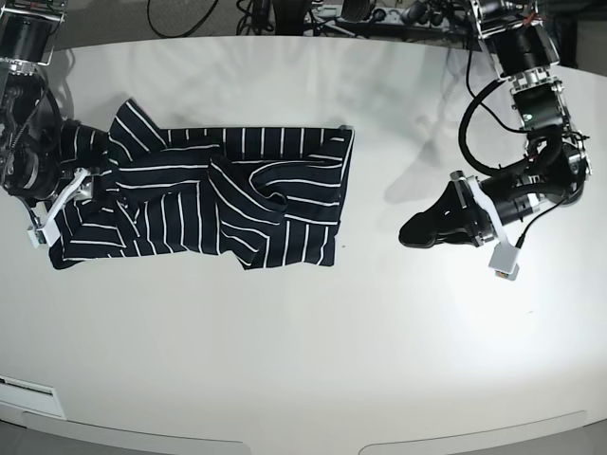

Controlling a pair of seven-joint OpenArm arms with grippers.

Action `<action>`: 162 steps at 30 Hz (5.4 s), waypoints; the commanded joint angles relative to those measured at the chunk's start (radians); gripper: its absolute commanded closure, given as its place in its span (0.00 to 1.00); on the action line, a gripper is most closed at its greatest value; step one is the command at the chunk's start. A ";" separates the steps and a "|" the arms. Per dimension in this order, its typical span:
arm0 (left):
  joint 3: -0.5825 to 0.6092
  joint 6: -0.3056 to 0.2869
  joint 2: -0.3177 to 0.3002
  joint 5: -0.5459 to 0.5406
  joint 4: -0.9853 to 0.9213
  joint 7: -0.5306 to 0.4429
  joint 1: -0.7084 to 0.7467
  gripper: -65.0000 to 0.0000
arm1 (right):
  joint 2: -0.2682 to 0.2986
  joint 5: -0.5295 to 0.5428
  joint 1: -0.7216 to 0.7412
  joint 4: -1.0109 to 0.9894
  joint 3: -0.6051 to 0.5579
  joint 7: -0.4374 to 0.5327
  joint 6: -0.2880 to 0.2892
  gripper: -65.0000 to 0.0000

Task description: Fold the T-shirt properly

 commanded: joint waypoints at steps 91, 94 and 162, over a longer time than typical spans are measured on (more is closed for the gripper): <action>-0.004 -0.014 -0.013 -0.043 0.016 -0.014 0.052 1.00 | -0.111 0.298 0.230 0.463 0.011 -0.154 -0.003 1.00; -0.004 -0.021 0.001 -0.045 0.016 -0.014 0.061 1.00 | -0.198 0.352 0.229 0.463 0.011 -0.164 0.029 1.00; 0.451 -0.020 0.084 -0.029 0.018 -0.014 -0.062 1.00 | -0.432 -0.190 0.557 -0.217 -0.640 0.319 0.259 1.00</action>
